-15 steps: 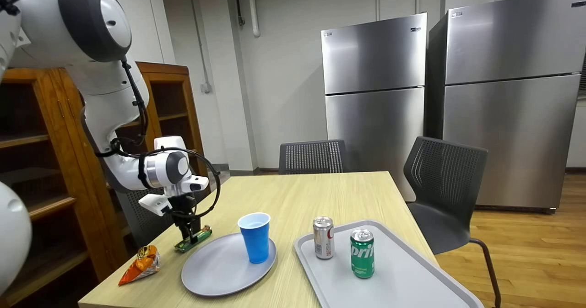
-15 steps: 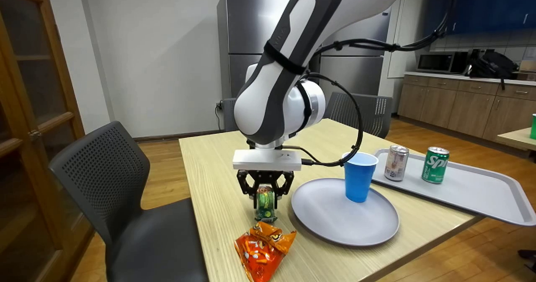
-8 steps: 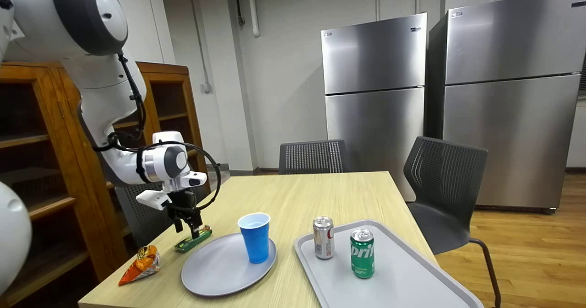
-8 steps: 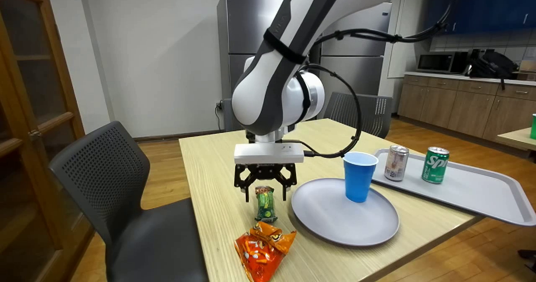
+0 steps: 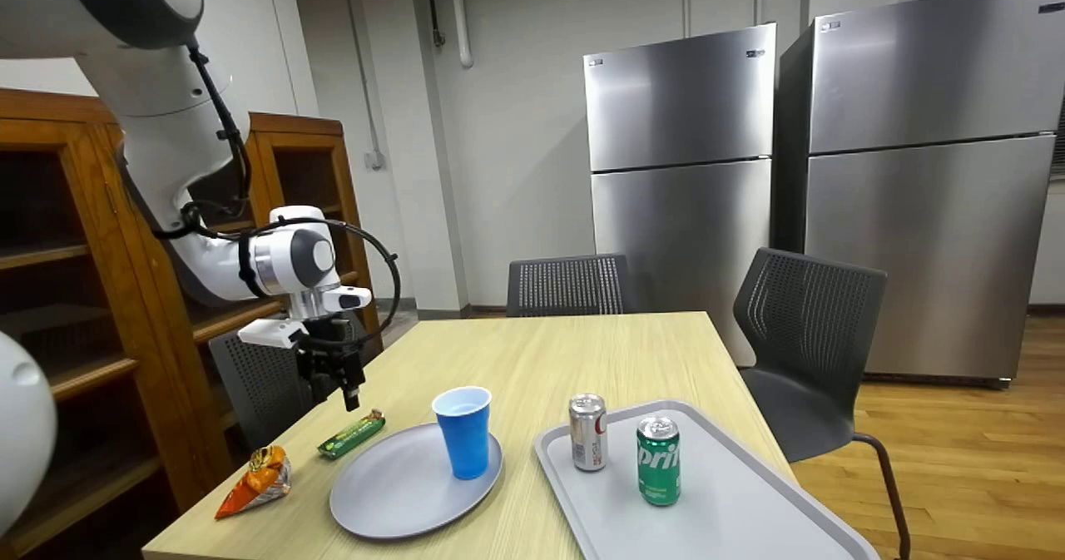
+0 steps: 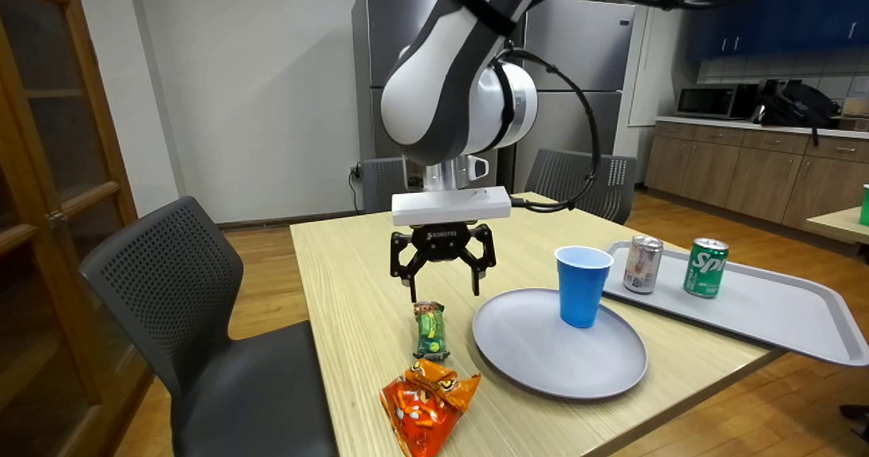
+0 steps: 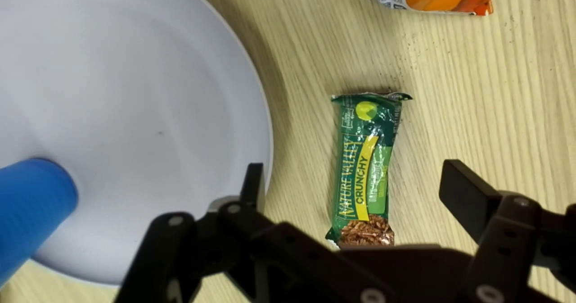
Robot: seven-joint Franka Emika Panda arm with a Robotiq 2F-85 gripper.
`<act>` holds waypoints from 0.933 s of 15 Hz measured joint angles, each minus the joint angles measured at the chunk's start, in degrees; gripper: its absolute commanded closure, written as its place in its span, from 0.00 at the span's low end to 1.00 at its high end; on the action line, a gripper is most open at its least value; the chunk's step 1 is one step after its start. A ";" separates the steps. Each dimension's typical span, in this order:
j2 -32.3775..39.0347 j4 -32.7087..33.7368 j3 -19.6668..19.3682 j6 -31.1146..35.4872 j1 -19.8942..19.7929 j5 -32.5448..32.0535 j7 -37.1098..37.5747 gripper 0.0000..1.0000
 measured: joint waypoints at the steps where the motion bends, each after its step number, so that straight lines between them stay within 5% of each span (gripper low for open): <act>1: -0.99 -0.64 -0.03 -0.51 -0.18 -0.43 -0.26 0.00; 14: -11.86 -10.73 -0.20 -1.34 -6.67 -4.67 -11.58 0.00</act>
